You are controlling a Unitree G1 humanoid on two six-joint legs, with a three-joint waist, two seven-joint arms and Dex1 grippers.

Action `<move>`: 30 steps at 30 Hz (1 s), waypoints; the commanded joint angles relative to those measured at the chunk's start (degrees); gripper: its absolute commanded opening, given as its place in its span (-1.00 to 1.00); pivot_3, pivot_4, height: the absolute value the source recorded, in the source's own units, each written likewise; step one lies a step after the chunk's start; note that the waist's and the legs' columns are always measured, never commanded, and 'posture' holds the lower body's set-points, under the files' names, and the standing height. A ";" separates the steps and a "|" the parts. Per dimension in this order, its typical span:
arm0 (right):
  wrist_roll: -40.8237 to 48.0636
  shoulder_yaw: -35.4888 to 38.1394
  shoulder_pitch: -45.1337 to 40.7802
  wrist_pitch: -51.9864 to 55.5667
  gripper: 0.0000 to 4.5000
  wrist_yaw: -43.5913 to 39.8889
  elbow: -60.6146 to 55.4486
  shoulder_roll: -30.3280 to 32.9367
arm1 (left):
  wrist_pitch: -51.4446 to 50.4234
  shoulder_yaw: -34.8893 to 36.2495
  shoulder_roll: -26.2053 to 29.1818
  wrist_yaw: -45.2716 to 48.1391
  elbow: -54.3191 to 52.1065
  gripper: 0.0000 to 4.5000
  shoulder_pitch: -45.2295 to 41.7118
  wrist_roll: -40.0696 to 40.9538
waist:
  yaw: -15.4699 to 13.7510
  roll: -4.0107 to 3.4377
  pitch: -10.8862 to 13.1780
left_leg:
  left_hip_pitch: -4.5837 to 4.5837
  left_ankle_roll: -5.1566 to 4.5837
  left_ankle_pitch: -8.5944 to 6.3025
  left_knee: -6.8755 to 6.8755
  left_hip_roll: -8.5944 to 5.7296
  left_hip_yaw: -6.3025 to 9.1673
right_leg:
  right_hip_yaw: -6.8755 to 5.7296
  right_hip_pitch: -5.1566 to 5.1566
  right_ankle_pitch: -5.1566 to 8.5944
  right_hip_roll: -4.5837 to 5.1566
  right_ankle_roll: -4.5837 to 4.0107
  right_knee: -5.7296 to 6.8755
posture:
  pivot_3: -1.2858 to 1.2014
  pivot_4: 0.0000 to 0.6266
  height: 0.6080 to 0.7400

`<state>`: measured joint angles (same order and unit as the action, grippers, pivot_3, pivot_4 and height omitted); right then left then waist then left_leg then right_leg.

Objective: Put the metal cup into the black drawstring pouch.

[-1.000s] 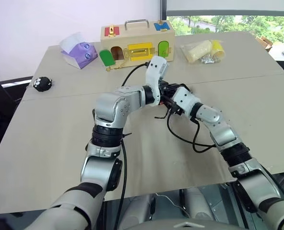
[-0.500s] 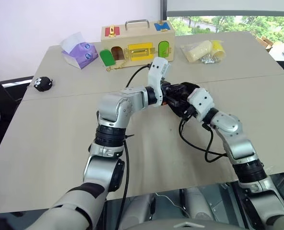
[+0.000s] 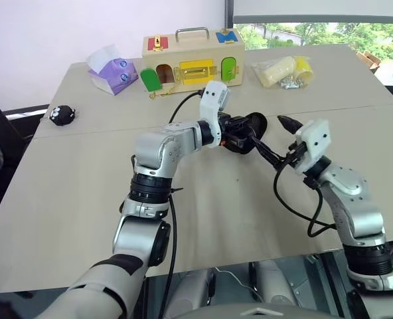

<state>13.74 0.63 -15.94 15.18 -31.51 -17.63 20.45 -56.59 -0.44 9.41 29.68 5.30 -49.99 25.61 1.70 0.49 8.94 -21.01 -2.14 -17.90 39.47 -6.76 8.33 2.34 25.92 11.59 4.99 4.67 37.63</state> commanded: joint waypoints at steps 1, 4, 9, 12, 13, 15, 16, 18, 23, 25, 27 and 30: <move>2.51 0.82 2.07 0.96 0.96 -1.36 -4.67 1.39 | 1.45 0.75 -0.14 -0.06 -0.04 -1.00 -1.11 0.48 | -0.03 0.00 0.00 | 0.00 0.00 0.00 0.00 0.00 -0.01 | 0.00 0.00 0.00 0.00 0.00 0.00 | 0.03 -0.52 0.54; 2.68 -0.28 3.43 2.22 0.96 -1.73 -5.99 2.30 | 1.72 0.54 -0.22 0.03 0.24 -1.00 -1.22 0.47 | 0.01 0.00 0.00 | 0.00 0.00 0.00 0.00 0.00 -0.01 | 0.02 0.00 0.00 0.00 0.00 0.00 | 0.03 -0.52 0.54; 5.54 -2.63 6.00 7.09 0.96 -3.87 -8.97 3.38 | 2.08 0.11 -0.51 0.17 0.54 -1.00 -1.26 0.38 | -0.19 0.00 0.00 | 0.01 0.01 0.00 0.00 0.01 -0.01 | 0.01 0.00 0.00 0.00 0.00 0.02 | 0.03 -0.52 0.54; 6.35 -4.35 7.88 10.80 0.96 -4.64 -10.03 4.59 | 2.12 -0.10 -0.56 0.13 0.27 -1.00 -0.93 0.29 | -0.57 0.00 0.00 | 0.01 0.01 0.00 0.00 0.00 -0.02 | 0.02 -0.01 0.00 0.01 0.00 0.01 | 0.03 -0.52 0.54; 6.11 -4.46 8.16 11.64 0.96 -4.11 -9.94 4.71 | 2.06 -0.10 -0.60 0.07 0.11 -1.00 -0.85 0.30 | -0.77 0.01 0.00 | 0.01 0.01 0.00 0.01 0.00 -0.03 | 0.02 -0.01 0.00 0.01 0.00 0.01 | 0.03 -0.52 0.54; 6.19 -4.29 8.14 12.09 0.72 -3.91 -9.80 4.97 | 1.97 -0.02 -0.57 0.00 -0.11 -1.00 -0.78 0.33 | -0.97 0.01 0.01 | 0.01 0.01 0.00 0.01 0.01 -0.01 | 0.00 -0.01 0.00 0.00 0.00 0.01 | 0.03 -0.52 0.54; 6.41 -3.80 7.94 12.17 0.65 -3.73 -9.82 4.93 | 1.92 0.11 -0.54 -0.07 -0.15 -1.00 -0.77 0.38 | -0.98 0.01 0.01 | 0.01 0.01 0.00 0.01 0.01 -0.01 | 0.01 -0.01 0.00 0.01 0.00 0.01 | 0.03 -0.52 0.54; 6.62 -3.26 7.71 13.30 0.24 -3.93 -9.80 5.78 | 2.07 0.22 -0.41 -0.05 -0.06 -1.00 -0.63 0.32 | -0.98 0.01 0.01 | 0.01 0.01 0.00 0.01 0.00 -0.03 | 0.02 -0.02 0.00 0.01 0.00 0.01 | 0.03 -0.52 0.54; 8.03 -3.46 6.73 14.83 -0.70 -2.40 -8.23 3.77 | 2.28 0.06 -0.80 -0.28 -0.22 -1.00 -0.41 0.29 | -0.99 0.01 0.01 | 0.01 0.01 0.00 0.01 0.00 -0.01 | 0.00 -0.01 0.00 0.01 0.01 0.00 | 0.03 -0.52 0.54; 7.40 -4.11 6.33 15.08 -0.99 -1.94 -6.90 3.13 | 2.38 0.04 -0.88 -0.35 -0.27 -1.00 -0.39 0.25 | -0.96 0.01 0.01 | 0.01 0.01 0.01 0.01 0.02 -0.01 | 0.01 -0.01 0.00 0.01 0.00 0.01 | 0.03 -0.52 0.54; 6.30 -4.66 5.70 15.32 -0.99 -1.35 -5.02 2.75 | 2.41 0.12 -0.95 -0.42 -0.31 -1.00 -0.39 0.24 | -1.01 0.01 0.00 | 0.01 0.01 0.01 0.01 0.01 -0.02 | 0.02 -0.02 0.00 0.01 0.01 0.01 | 0.03 -0.52 0.54; 7.78 -3.59 4.40 18.17 -0.88 -0.05 -3.21 1.55 | 2.54 0.08 -0.75 -0.38 -0.32 -1.00 -0.39 0.13 | -1.07 0.01 0.00 | 0.01 0.01 0.01 0.02 -0.01 -0.02 | 0.01 -0.02 0.00 0.02 0.00 0.01 | 0.03 -0.52 0.54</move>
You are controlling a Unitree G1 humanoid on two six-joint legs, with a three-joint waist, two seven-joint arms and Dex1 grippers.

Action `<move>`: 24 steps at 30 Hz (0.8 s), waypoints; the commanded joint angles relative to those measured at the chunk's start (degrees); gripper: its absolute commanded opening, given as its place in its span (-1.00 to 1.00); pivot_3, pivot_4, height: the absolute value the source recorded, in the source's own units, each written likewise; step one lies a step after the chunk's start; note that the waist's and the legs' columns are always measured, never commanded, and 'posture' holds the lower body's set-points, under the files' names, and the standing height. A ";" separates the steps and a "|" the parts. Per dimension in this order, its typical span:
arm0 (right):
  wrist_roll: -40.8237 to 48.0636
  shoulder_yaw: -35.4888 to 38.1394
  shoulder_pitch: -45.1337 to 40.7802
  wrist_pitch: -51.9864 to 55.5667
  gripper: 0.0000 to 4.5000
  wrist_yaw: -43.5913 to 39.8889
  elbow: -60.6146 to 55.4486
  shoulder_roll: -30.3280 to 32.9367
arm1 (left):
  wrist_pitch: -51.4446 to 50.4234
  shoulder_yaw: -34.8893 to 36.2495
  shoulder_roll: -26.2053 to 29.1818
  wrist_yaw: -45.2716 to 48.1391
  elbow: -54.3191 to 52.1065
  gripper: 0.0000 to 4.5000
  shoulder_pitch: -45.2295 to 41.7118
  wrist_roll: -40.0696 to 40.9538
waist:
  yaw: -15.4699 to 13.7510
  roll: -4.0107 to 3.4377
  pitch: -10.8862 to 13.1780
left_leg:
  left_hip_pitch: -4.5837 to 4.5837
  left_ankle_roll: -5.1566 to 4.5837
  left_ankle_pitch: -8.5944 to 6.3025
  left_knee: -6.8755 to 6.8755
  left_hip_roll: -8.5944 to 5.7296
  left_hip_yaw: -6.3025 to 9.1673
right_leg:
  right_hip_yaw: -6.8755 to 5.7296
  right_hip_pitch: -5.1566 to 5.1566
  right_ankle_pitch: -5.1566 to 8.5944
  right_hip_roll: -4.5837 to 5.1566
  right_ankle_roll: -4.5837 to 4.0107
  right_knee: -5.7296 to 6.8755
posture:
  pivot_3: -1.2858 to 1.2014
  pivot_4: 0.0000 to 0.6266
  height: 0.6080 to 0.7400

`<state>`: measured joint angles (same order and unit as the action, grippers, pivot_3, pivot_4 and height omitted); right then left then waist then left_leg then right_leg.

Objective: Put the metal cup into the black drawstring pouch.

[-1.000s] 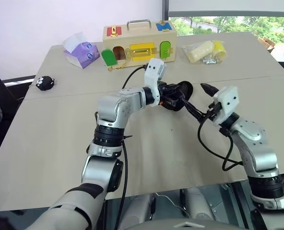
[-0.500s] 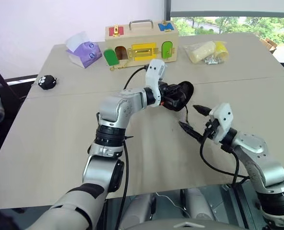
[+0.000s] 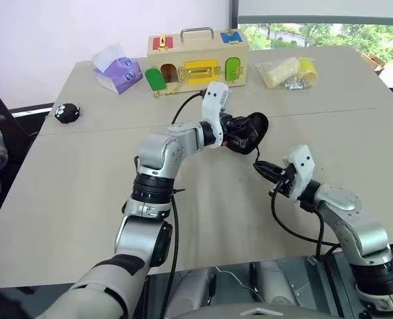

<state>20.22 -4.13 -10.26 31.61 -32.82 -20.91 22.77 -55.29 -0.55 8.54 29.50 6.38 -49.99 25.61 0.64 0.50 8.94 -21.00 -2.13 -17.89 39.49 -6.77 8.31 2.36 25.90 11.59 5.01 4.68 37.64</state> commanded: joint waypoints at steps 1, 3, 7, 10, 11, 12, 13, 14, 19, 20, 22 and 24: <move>0.44 1.25 -1.54 1.26 -0.76 1.69 0.51 -0.64 | 1.26 0.19 0.16 -0.23 -1.42 -1.00 -0.40 0.12 | -0.01 0.00 0.00 | 0.00 0.00 0.00 0.00 0.00 0.02 | -0.01 0.00 0.00 0.00 0.00 0.00 | 0.03 -0.52 0.54; -0.96 1.44 -1.76 0.07 -0.45 2.37 0.89 -0.38 | 1.23 0.29 0.27 -0.24 -1.48 -1.00 -0.37 0.15 | 0.01 0.00 0.00 | -0.01 0.00 0.00 -0.02 0.01 0.03 | -0.02 0.01 0.00 0.00 0.00 -0.01 | 0.03 -0.52 0.54; -0.47 1.88 -1.19 0.88 -0.05 2.15 -0.05 0.04 | 1.15 0.23 0.41 -0.23 -1.67 -1.00 -0.19 0.17 | 0.03 0.00 0.00 | -0.01 0.00 0.00 -0.02 0.00 0.02 | -0.02 0.01 0.00 0.00 0.00 -0.01 | 0.03 -0.52 0.54; -0.97 1.13 -1.47 -0.30 -0.05 2.35 0.80 -0.79 | 1.21 -0.01 0.24 -0.22 -1.65 -1.00 -0.16 0.14 | 0.03 0.00 0.00 | -0.01 0.00 0.00 -0.01 0.01 0.02 | -0.02 0.01 0.00 -0.01 0.00 0.00 | 0.03 -0.52 0.54; -1.08 0.81 -1.83 -0.70 -0.05 2.42 1.20 -1.26 | 1.24 -0.06 0.18 -0.23 -1.60 -1.00 -0.20 0.11 | 0.05 0.00 0.00 | 0.00 0.00 0.00 -0.02 0.01 0.02 | -0.01 0.01 0.00 -0.01 0.00 0.00 | 0.03 -0.52 0.54; -1.06 0.47 -2.39 -1.06 -0.05 2.54 1.65 -2.01 | 1.26 -0.08 0.11 -0.24 -1.51 -1.00 -0.31 0.10 | 0.08 0.00 0.00 | -0.01 0.00 0.00 -0.02 0.01 0.02 | -0.01 0.01 0.00 -0.01 0.00 0.00 | 0.03 -0.52 0.54; -0.98 0.22 -2.95 -1.31 -0.05 2.77 2.12 -2.92 | 1.30 -0.09 0.11 -0.20 -1.42 -1.00 -0.42 0.09 | 0.15 0.00 0.00 | 0.00 0.00 0.00 -0.02 0.01 0.02 | -0.01 0.01 0.00 -0.01 0.00 0.00 | 0.03 -0.52 0.54; -0.96 -0.04 -3.45 -1.49 -0.05 2.91 2.60 -3.77 | 1.33 -0.11 0.16 -0.12 -1.34 -1.00 -0.51 0.07 | 0.18 0.00 0.00 | 0.00 0.00 0.00 -0.01 0.01 0.01 | -0.01 0.01 0.00 -0.01 0.00 0.00 | 0.03 -0.52 0.54; -4.03 -2.01 -5.10 -5.05 -0.15 3.33 7.84 -5.73 | 1.43 -0.06 0.62 0.08 -1.00 -1.00 -1.03 -0.10 | 0.12 0.00 0.00 | 0.01 0.01 0.00 -0.01 0.01 0.01 | -0.01 0.01 0.00 -0.01 0.00 0.01 | 0.03 -0.52 0.54; -4.39 -2.18 -4.99 -5.54 -0.28 3.15 8.32 -5.64 | 1.41 0.07 0.75 0.04 -0.95 -1.00 -1.20 -0.11 | 0.11 0.00 0.00 | 0.01 0.00 0.00 -0.01 0.00 0.01 | -0.01 0.01 0.00 -0.01 0.00 0.01 | 0.03 -0.52 0.54; -4.52 -2.25 -4.57 -5.89 -0.62 2.89 8.22 -5.55 | 1.35 0.22 1.02 -0.05 -1.12 -1.00 -1.16 -0.12 | 0.08 0.00 0.00 | -0.01 0.00 0.00 -0.01 0.00 0.02 | -0.02 0.01 0.00 0.00 0.00 0.00 | 0.03 -0.52 0.54; -4.90 -2.07 -4.43 -6.09 -0.93 3.04 7.85 -5.36 | 1.32 0.24 1.18 -0.16 -1.24 -1.00 -1.00 -0.10 | 0.09 0.00 0.00 | -0.01 0.00 0.00 -0.01 0.00 0.02 | -0.02 0.02 0.00 -0.01 0.00 -0.01 | 0.03 -0.52 0.54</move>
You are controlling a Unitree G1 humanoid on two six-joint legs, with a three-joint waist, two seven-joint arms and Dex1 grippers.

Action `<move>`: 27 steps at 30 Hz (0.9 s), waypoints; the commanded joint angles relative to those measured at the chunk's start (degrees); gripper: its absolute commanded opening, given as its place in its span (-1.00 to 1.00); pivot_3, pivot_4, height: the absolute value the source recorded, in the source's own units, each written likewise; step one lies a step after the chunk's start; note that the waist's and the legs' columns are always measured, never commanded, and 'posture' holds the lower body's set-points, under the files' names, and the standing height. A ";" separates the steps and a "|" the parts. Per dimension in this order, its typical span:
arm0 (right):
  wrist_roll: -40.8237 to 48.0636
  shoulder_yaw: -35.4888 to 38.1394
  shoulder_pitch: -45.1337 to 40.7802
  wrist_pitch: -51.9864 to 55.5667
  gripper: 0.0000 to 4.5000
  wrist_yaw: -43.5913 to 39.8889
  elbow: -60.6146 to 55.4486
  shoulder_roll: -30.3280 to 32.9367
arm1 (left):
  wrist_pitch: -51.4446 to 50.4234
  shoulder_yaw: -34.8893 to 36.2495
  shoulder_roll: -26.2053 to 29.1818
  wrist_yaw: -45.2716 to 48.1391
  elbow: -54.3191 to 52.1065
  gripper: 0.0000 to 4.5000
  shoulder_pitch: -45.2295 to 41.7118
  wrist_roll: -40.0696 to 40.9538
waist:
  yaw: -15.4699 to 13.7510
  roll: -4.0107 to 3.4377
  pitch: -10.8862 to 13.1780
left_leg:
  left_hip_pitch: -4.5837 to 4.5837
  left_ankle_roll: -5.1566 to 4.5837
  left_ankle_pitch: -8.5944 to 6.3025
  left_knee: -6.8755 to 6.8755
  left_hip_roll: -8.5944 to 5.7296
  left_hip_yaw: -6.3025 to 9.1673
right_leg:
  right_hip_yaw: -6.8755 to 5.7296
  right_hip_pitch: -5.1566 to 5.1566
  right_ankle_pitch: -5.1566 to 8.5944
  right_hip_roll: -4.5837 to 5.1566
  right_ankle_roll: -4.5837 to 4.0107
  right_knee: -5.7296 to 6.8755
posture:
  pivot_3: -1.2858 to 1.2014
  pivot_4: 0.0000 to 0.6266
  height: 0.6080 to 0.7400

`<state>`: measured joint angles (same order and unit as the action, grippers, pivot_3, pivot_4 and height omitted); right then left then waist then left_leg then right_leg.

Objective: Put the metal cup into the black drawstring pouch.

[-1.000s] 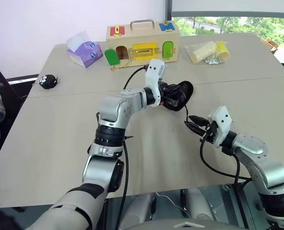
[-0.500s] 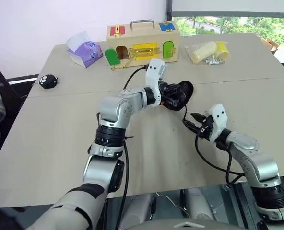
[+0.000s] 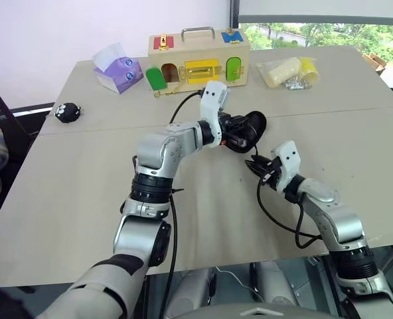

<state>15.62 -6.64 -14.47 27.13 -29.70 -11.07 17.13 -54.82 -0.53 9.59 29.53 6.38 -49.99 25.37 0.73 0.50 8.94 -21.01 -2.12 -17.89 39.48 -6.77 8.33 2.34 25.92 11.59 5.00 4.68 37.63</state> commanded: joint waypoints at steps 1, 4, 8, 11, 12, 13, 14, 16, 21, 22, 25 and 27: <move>-0.77 0.63 -0.27 -1.96 -0.93 0.17 -2.13 0.55 | 0.86 0.20 0.16 -0.22 -1.31 -1.00 -0.90 0.14 | 0.00 0.00 0.00 | 0.00 0.00 0.00 0.00 0.00 0.00 | 0.00 0.00 0.00 0.00 0.00 0.00 | 0.03 -0.52 0.54; -4.39 1.16 -1.04 -3.92 -0.93 1.57 -1.81 2.98 | 0.73 0.28 0.12 -0.28 -1.48 -1.00 -0.70 0.04 | 0.01 0.00 0.00 | 0.01 0.00 0.00 0.00 0.00 -0.01 | 0.01 0.00 0.00 0.00 0.00 0.01 | 0.03 -0.52 0.54; -11.15 3.30 -3.80 -10.14 -0.93 5.09 -0.07 7.31 | 0.39 0.55 0.09 -0.45 -1.63 -1.00 -0.55 0.14 | 0.00 0.00 0.00 | 0.00 0.00 0.00 0.00 -0.02 -0.02 | 0.01 0.00 0.00 0.01 0.00 0.01 | 0.03 -0.52 0.54; -14.65 7.78 -12.28 -17.62 -0.93 9.62 -0.27 9.70 | 0.34 0.62 0.01 -0.42 -2.22 -1.00 -0.39 0.45 | 0.33 -0.04 0.03 | 0.02 0.00 0.00 0.01 -0.01 -0.06 | 0.05 0.02 0.00 -0.01 0.00 0.03 | 0.03 -0.52 0.54; -15.27 8.47 -15.11 -19.46 -0.93 10.06 -0.41 10.30 | 0.80 0.25 0.14 -0.20 -2.39 -1.00 -0.39 0.22 | 0.36 -0.05 0.04 | 0.00 0.02 0.01 -0.01 -0.01 -0.12 | 0.12 0.09 0.00 -0.01 0.00 0.08 | 0.03 -0.52 0.54; -15.51 8.67 -17.07 -20.59 -0.93 9.99 -0.45 10.60 | 1.26 -0.16 0.28 -0.03 -2.54 -1.00 -0.40 -0.08 | 0.36 -0.05 0.04 | -0.01 0.04 0.02 -0.01 -0.01 -0.14 | 0.14 0.14 0.00 -0.01 0.00 0.12 | 0.03 -0.52 0.54; -15.45 8.74 -18.98 -21.57 -0.93 9.81 -0.42 10.69 | 1.72 -0.53 0.41 0.19 -2.70 -1.00 -0.39 -0.30 | 0.30 -0.04 0.03 | 0.00 0.05 0.03 -0.02 0.01 -0.14 | 0.14 0.14 0.00 -0.02 0.00 0.13 | 0.03 -0.52 0.54; -14.60 8.33 -23.61 -22.09 -0.93 9.04 -1.14 10.13 | 2.72 -0.02 0.32 2.60 -3.69 -1.00 -0.19 1.51 | 0.20 0.03 -0.01 | 0.00 0.06 0.03 -0.07 0.10 -0.06 | 0.05 0.11 0.00 -0.03 -0.01 0.05 | 0.03 -0.52 0.54; -13.04 6.10 -28.06 -19.81 -1.00 6.43 -3.24 8.39 | 13.41 2.13 0.44 11.81 -6.59 -0.46 -0.33 5.91 | 0.19 0.02 0.00 | -0.23 0.05 0.03 -0.04 0.03 -0.06 | 0.02 0.25 0.00 0.00 -0.01 -0.05 | 0.03 -0.52 0.54; -12.68 5.78 -28.35 -19.39 -1.00 5.93 -3.53 8.13 | 17.53 0.35 0.92 12.28 -6.39 -0.28 -0.22 3.19 | 0.14 0.02 0.00 | -0.23 0.05 0.03 -0.03 0.03 -0.05 | 0.01 0.24 0.00 0.01 -0.01 -0.05 | 0.03 -0.52 0.54; -12.20 5.14 -28.76 -18.61 -1.00 4.61 -3.83 7.78 | 23.03 -1.80 0.77 15.34 -6.20 0.28 0.42 2.14 | 0.03 0.01 0.00 | -0.22 0.05 0.03 -0.04 0.03 -0.03 | -0.01 0.23 -0.01 0.01 -0.02 -0.03 | 0.03 -0.52 0.54; -12.26 4.83 -28.92 -18.48 -1.00 3.87 -3.82 7.81 | 24.41 -1.80 0.00 16.26 -6.73 0.28 0.91 3.19 | 0.04 0.02 0.00 | -0.23 0.04 0.03 -0.04 0.00 -0.03 | 0.00 0.23 -0.01 0.03 -0.01 -0.04 | 0.03 -0.52 0.54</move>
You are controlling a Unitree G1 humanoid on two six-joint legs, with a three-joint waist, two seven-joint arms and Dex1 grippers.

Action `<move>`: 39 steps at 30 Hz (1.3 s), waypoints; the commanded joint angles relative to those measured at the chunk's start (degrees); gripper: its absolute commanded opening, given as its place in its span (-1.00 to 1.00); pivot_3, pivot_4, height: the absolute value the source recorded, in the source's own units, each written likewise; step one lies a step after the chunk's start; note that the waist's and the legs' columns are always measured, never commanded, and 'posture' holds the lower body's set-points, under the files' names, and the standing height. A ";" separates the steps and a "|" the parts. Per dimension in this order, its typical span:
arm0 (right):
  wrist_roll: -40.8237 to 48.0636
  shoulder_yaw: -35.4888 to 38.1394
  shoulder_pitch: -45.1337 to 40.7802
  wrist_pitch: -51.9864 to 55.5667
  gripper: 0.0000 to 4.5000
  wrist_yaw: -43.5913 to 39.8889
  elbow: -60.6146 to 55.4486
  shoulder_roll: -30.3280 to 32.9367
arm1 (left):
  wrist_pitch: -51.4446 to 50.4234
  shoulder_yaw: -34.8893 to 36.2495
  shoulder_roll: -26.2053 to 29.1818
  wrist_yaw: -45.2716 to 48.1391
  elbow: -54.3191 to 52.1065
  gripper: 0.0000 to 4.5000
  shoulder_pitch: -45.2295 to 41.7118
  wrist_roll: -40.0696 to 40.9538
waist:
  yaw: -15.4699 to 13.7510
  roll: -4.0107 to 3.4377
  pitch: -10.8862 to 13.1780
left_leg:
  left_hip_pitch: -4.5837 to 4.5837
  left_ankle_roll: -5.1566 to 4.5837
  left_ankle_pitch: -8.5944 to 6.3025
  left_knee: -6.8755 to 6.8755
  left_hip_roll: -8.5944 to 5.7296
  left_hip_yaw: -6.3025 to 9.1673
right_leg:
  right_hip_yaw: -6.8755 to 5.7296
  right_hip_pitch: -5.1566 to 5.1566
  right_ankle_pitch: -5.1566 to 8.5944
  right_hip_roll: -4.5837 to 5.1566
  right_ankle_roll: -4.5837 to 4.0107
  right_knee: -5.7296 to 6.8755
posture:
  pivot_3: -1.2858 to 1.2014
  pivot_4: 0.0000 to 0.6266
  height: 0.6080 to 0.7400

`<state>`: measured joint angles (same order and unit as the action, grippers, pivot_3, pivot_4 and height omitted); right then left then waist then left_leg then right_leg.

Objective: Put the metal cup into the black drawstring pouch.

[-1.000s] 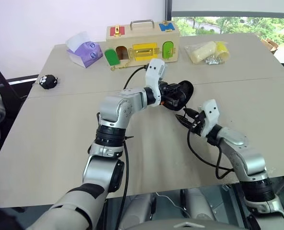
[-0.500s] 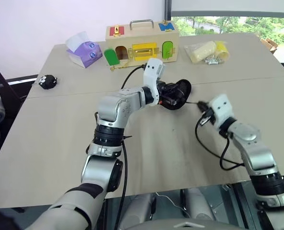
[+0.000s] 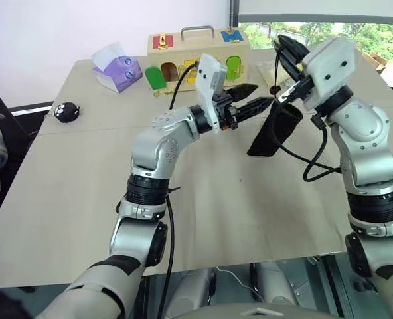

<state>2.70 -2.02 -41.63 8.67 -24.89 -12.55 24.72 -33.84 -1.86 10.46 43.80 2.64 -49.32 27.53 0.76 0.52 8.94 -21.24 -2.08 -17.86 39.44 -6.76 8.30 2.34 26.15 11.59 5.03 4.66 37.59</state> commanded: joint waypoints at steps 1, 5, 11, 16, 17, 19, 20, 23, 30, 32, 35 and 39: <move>0.65 0.17 -1.89 0.00 -1.00 -1.20 -2.24 0.23 | 4.06 -0.59 -1.09 2.40 -3.22 0.28 0.45 1.20 | 0.03 0.00 0.00 | -0.01 0.00 0.00 0.00 0.00 0.00 | 0.01 0.00 0.00 0.00 0.00 -0.01 | 0.03 -0.52 0.54; 0.76 0.16 -2.47 0.22 -1.00 -1.90 -2.04 0.06 | 6.60 -1.27 -1.00 2.24 -2.89 0.28 1.11 -0.45 | 0.24 0.00 0.00 | 0.00 0.00 0.00 -0.01 0.01 0.00 | 0.01 0.01 0.00 -0.02 0.00 0.02 | 0.03 -0.52 0.54; 1.50 -0.82 -3.44 0.97 -1.00 -3.31 -2.90 -1.03 | 8.37 -0.45 -1.26 0.29 -0.43 0.28 0.72 -1.58 | 0.18 0.00 0.00 | 0.03 0.00 0.00 0.01 0.02 -0.01 | 0.03 0.01 0.00 -0.03 0.00 0.06 | 0.03 -0.52 0.54; 1.46 -0.88 -3.88 1.10 -1.00 -3.54 -2.91 -1.10 | 7.77 -0.28 -1.49 0.66 -0.36 -0.08 0.69 -0.48 | 0.12 0.00 0.00 | 0.00 0.00 0.00 0.00 0.01 0.02 | 0.00 0.01 0.00 -0.02 0.00 0.01 | 0.03 -0.52 0.54; 1.49 -0.86 -3.94 1.20 -1.00 -3.54 -3.05 -1.10 | 7.81 -0.47 -1.34 0.81 -0.40 -0.25 0.76 -0.66 | 0.11 0.00 0.00 | 0.00 0.00 0.00 0.00 0.01 0.02 | 0.00 0.01 0.00 -0.02 0.00 0.01 | 0.03 -0.52 0.54; 1.74 -0.88 -4.23 1.66 -1.00 -3.54 -3.62 -1.23 | 7.94 -0.60 -1.25 0.70 -0.21 -0.74 0.99 -1.00 | 0.17 0.00 0.00 | 0.00 0.00 0.00 0.00 0.01 0.02 | 0.00 0.01 0.00 -0.02 0.00 0.02 | 0.03 -0.52 0.54; 1.81 -0.91 -4.34 1.84 -1.00 -3.53 -3.81 -1.28 | 7.94 -0.73 -1.17 0.75 -0.13 -0.91 1.10 -1.14 | 0.18 0.00 0.00 | 0.01 0.00 0.00 0.00 0.01 0.02 | 0.00 0.01 0.00 -0.03 0.00 0.03 | 0.03 -0.52 0.54; 1.88 -0.93 -4.72 2.07 -1.00 -3.41 -4.02 -1.42 | 7.97 -1.25 -0.89 0.88 0.24 -0.92 1.41 -1.74 | 0.19 0.00 0.00 | 0.01 0.00 0.00 0.00 0.02 0.02 | 0.00 0.01 0.00 -0.03 0.00 0.04 | 0.03 -0.52 0.54; 2.19 7.83 -12.41 -9.23 -1.00 7.67 -1.32 -6.02 | 10.39 -4.09 0.58 0.40 4.28 -0.92 2.57 -7.22 | 0.14 -0.01 0.01 | 0.01 0.00 0.00 0.00 0.01 0.02 | 0.00 0.04 0.00 -0.04 0.00 0.05 | 0.03 -0.52 0.54; 3.77 12.82 -15.91 -15.45 -1.00 12.06 -1.25 -7.13 | 10.05 -5.51 1.44 1.49 4.63 -0.92 3.05 -8.29 | 0.11 -0.01 0.01 | -0.02 0.00 0.00 0.00 0.00 0.04 | -0.01 0.06 0.00 -0.03 0.00 0.03 | 0.03 -0.52 0.54; 7.27 15.72 -17.64 -16.32 -1.00 12.93 0.21 -7.43 | 9.35 -6.21 1.58 2.26 4.54 -0.92 3.59 -7.93 | 0.04 -0.01 0.01 | -0.07 0.00 0.00 -0.01 0.00 0.07 | -0.04 0.08 0.00 -0.02 0.00 -0.01 | 0.03 -0.52 0.54; 8.37 13.16 -14.99 -14.15 -1.00 10.49 0.67 -7.45 | 8.85 -6.74 1.85 3.25 3.59 -0.92 4.29 -7.25 | 0.50 -0.03 0.00 | -0.07 -0.01 0.01 -0.01 -0.01 0.02 | 0.02 0.11 0.00 -0.02 0.00 0.04 | 0.03 -0.52 0.54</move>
<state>8.63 9.35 -54.74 -4.13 -14.97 -8.03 16.73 -22.75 -7.59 11.05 46.68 3.92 -47.26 21.62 1.26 0.48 8.94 -21.31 -2.09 -17.85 39.43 -6.76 8.31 2.36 26.27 11.59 5.00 4.66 37.67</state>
